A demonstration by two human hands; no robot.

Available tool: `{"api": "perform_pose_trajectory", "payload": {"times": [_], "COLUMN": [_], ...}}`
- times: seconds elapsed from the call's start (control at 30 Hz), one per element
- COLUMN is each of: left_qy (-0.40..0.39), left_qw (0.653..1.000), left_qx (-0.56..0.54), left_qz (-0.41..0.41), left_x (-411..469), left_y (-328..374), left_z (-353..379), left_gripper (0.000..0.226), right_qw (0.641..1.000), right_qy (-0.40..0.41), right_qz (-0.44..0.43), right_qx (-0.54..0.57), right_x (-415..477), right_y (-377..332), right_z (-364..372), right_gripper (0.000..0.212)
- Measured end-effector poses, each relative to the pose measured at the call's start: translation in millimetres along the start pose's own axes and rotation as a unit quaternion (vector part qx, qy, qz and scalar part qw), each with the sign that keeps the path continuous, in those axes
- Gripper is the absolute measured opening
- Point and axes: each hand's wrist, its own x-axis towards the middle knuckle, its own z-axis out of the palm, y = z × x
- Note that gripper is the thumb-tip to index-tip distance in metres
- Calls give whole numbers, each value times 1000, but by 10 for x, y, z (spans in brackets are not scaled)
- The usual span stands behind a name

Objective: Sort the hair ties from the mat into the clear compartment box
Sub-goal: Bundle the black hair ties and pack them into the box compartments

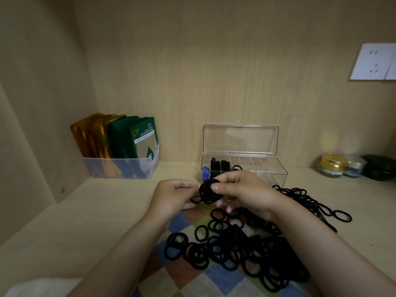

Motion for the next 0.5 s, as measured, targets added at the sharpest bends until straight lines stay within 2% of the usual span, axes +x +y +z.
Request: {"api": "perform_pose_trajectory", "payload": {"times": [0.1, 0.23, 0.37, 0.5], "left_qy": [-81, -145, -179, -201], "left_qw": [995, 983, 982, 978], "left_qx": [-53, -112, -59, -49], "left_qz": [-15, -23, 11, 5], "left_x": [-79, -68, -44, 31], "left_y": [42, 97, 135, 216], "left_z": [110, 147, 192, 260], "left_gripper": [11, 28, 27, 26], "right_qw": [1000, 998, 996, 995], "right_qy": [9, 59, 84, 86], "right_qz": [2, 8, 10, 26], "right_qx": [-24, -27, -38, -31], "right_x": [29, 60, 34, -32], "right_y": [47, 70, 37, 4], "right_z": [21, -51, -116, -245], "right_gripper": [7, 7, 9, 19]}}
